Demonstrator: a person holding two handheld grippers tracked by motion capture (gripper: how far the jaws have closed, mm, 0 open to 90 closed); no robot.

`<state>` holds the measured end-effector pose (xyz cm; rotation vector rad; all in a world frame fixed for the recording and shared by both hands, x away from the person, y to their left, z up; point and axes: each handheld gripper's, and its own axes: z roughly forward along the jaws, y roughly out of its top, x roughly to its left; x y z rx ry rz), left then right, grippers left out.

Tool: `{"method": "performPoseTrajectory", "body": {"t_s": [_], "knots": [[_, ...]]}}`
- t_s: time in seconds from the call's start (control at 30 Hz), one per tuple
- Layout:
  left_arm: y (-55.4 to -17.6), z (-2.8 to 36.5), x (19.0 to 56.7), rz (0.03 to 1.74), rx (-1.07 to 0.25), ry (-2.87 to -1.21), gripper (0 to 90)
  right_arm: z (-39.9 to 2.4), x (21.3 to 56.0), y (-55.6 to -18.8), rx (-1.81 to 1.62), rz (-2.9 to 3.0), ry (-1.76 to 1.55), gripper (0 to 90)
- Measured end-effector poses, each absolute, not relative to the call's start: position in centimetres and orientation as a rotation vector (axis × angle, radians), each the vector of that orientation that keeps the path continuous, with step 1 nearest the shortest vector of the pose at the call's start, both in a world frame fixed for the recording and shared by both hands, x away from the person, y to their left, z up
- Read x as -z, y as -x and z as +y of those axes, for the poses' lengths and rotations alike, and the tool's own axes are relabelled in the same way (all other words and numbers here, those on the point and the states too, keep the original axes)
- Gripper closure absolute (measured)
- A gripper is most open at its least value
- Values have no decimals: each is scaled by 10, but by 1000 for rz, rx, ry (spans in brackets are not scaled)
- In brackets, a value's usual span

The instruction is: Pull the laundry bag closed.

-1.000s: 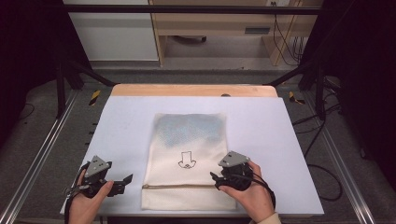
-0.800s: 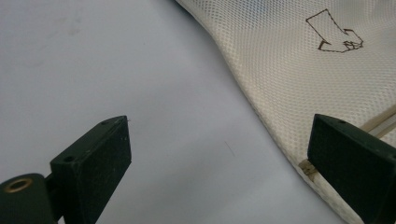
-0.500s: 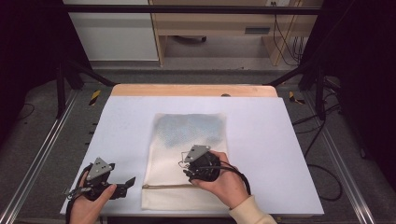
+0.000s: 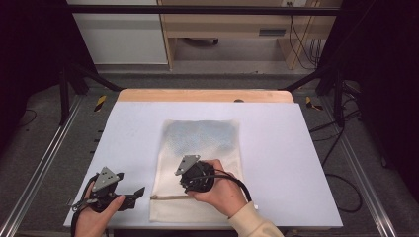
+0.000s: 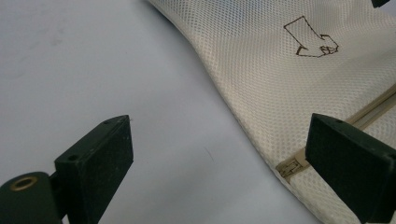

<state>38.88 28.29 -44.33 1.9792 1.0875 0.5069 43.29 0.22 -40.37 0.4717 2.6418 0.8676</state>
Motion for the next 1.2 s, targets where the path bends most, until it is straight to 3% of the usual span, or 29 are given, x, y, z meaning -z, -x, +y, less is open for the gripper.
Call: {"method": "performPoseTrajectory", "body": {"t_s": [0.6, 0.9, 1.2], "knots": [[-384, 274, 445, 1062, -509, -2024, 75, 19, 399, -438, -831, 2729, -419, 700], [-371, 276, 444, 1048, -513, -2017, 76, 33, 404, -439, -867, 2775, -374, 817], [-377, 281, 443, 1059, -515, -2017, 91, 45, 408, -437, -874, 2826, -318, 849]]}}
